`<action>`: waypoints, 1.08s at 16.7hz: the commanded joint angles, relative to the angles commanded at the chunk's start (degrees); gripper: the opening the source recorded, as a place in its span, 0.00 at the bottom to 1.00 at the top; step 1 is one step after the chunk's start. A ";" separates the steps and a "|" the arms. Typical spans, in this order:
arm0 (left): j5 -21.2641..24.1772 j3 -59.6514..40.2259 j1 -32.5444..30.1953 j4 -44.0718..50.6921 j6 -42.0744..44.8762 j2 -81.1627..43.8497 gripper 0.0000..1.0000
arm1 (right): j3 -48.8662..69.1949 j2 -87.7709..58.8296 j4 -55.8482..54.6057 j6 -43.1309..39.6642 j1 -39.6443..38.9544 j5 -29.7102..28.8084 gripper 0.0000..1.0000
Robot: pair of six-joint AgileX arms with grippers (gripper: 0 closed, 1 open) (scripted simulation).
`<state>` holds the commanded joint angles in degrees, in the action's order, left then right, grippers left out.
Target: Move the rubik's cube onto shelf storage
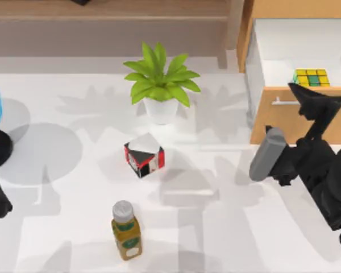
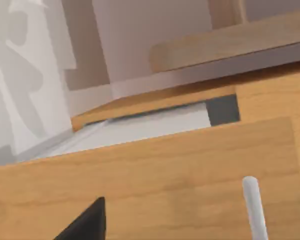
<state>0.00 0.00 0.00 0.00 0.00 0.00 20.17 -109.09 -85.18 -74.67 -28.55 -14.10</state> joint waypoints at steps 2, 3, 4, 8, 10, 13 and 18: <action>0.00 0.00 0.00 0.00 0.00 0.00 1.00 | 6.37 2.92 9.57 7.63 -2.24 3.21 1.00; 0.00 0.00 0.00 0.00 0.00 0.00 1.00 | 10.33 4.34 15.14 11.82 -2.91 4.70 1.00; 0.00 0.00 0.00 0.00 0.00 0.00 1.00 | 14.65 5.70 21.12 16.15 -3.36 6.12 1.00; 0.00 0.00 0.00 0.00 0.00 0.00 1.00 | 34.53 9.77 48.87 33.95 -2.74 10.78 1.00; 0.00 0.00 0.00 0.00 0.00 0.00 1.00 | 45.43 10.47 64.58 42.58 -1.03 12.32 1.00; 0.00 0.00 0.00 0.00 0.00 0.00 1.00 | 62.20 8.98 89.19 54.37 3.05 13.63 1.00; 0.00 0.00 0.00 0.00 0.00 0.00 1.00 | 87.47 -1.48 127.77 69.87 10.87 13.75 1.00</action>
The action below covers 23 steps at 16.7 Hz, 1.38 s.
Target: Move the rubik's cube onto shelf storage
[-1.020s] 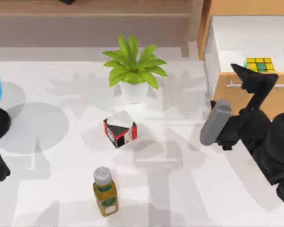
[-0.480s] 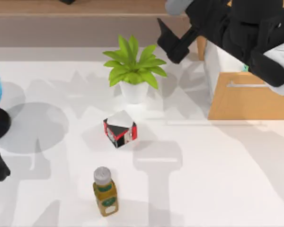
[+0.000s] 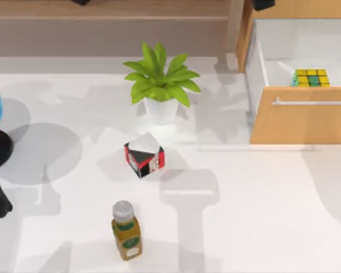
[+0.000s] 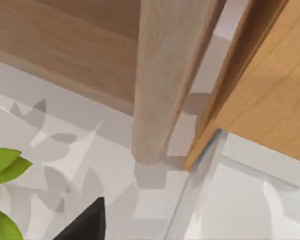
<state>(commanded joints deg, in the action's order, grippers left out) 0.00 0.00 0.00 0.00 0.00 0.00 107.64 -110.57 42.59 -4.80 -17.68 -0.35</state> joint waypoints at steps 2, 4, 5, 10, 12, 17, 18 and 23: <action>0.00 0.00 0.00 0.00 0.00 0.00 1.00 | 8.44 -6.44 12.64 4.66 2.91 -0.29 1.00; 0.00 0.00 0.00 0.00 0.00 0.00 1.00 | 15.59 -13.48 22.72 8.35 5.34 -0.63 1.00; 0.00 0.00 0.00 0.00 0.00 0.00 1.00 | 18.70 -16.93 26.90 9.88 6.38 -0.78 1.00; 0.00 0.00 0.00 0.00 0.00 0.00 1.00 | 28.79 -28.33 38.69 14.40 9.69 -0.96 1.00; 0.00 0.00 0.00 0.00 0.00 0.00 1.00 | 29.41 -28.95 39.29 14.68 9.87 -0.96 1.00; 0.00 0.00 0.00 0.00 0.00 0.00 1.00 | 29.11 -28.92 39.10 14.65 9.58 -0.96 1.00; 0.00 0.00 0.00 0.00 0.00 0.00 1.00 | 28.37 -28.55 38.64 14.80 9.55 -0.98 1.00; 0.00 0.00 0.00 0.00 0.00 0.00 1.00 | 19.80 -26.16 32.57 15.22 9.51 -1.12 1.00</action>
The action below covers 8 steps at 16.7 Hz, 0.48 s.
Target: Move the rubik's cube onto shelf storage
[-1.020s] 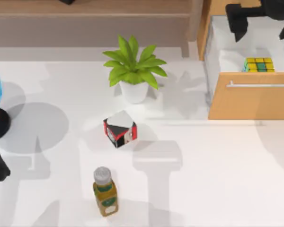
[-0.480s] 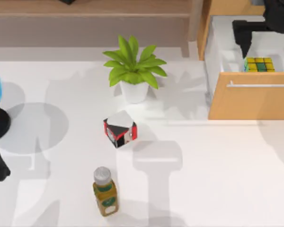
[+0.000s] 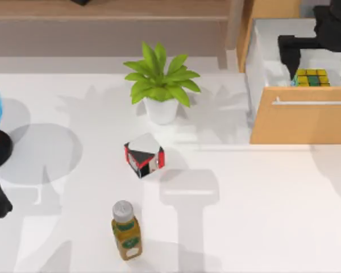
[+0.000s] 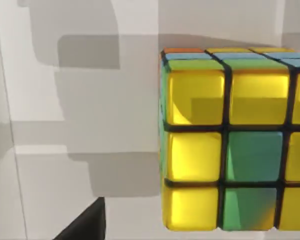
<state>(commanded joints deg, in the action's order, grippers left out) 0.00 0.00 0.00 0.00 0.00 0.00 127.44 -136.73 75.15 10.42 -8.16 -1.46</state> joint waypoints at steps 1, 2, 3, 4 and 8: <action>0.00 0.00 0.00 0.00 0.00 0.00 1.00 | -1.39 -0.11 -1.27 -0.04 0.12 -0.03 1.00; 0.00 0.00 0.00 0.00 0.00 0.00 1.00 | -2.36 -0.39 -2.39 -0.13 0.22 -0.02 1.00; 0.00 0.00 0.00 0.00 0.00 0.00 1.00 | -2.85 -0.83 -3.27 -0.23 0.27 0.00 1.00; 0.00 0.00 0.00 0.00 0.00 0.00 1.00 | -2.88 -1.47 -3.93 -0.34 0.30 0.04 1.00; 0.00 0.00 0.00 0.00 0.00 0.00 1.00 | -0.95 -4.40 -5.39 -0.64 0.49 0.14 1.00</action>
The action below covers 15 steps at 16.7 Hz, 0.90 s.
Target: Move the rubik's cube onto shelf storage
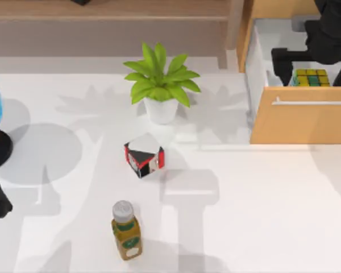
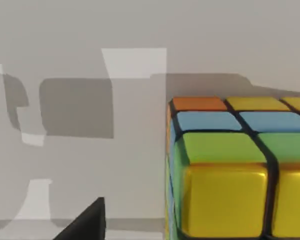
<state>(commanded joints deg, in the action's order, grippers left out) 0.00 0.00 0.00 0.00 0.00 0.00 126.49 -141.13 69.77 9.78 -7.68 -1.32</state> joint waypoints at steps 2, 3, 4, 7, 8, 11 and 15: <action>0.00 0.00 0.00 0.00 0.00 0.00 1.00 | 0.10 -0.10 -0.06 -0.02 0.01 0.00 1.00; 0.00 0.00 0.00 0.00 0.00 0.00 1.00 | 0.10 -0.10 -0.06 -0.02 0.01 0.00 1.00; 0.00 0.00 0.00 0.00 0.00 0.00 1.00 | 0.10 -0.10 -0.06 -0.02 0.01 0.00 1.00; 0.00 0.00 0.00 0.00 0.00 0.00 1.00 | 0.10 -0.10 -0.06 -0.02 0.01 0.00 0.77; 0.00 0.00 0.00 0.00 0.00 0.00 1.00 | 0.10 -0.10 -0.06 -0.02 0.01 0.00 0.70; 0.00 0.00 0.00 0.00 0.00 0.00 1.00 | 0.10 -0.10 -0.06 -0.02 0.01 0.00 0.47; 0.00 0.00 0.00 0.00 0.00 0.00 1.00 | 0.10 -0.10 -0.06 -0.02 0.01 0.00 0.17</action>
<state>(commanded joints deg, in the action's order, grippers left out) 0.00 0.00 0.00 0.00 0.00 0.00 126.59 -141.23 69.71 9.76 -7.66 -1.32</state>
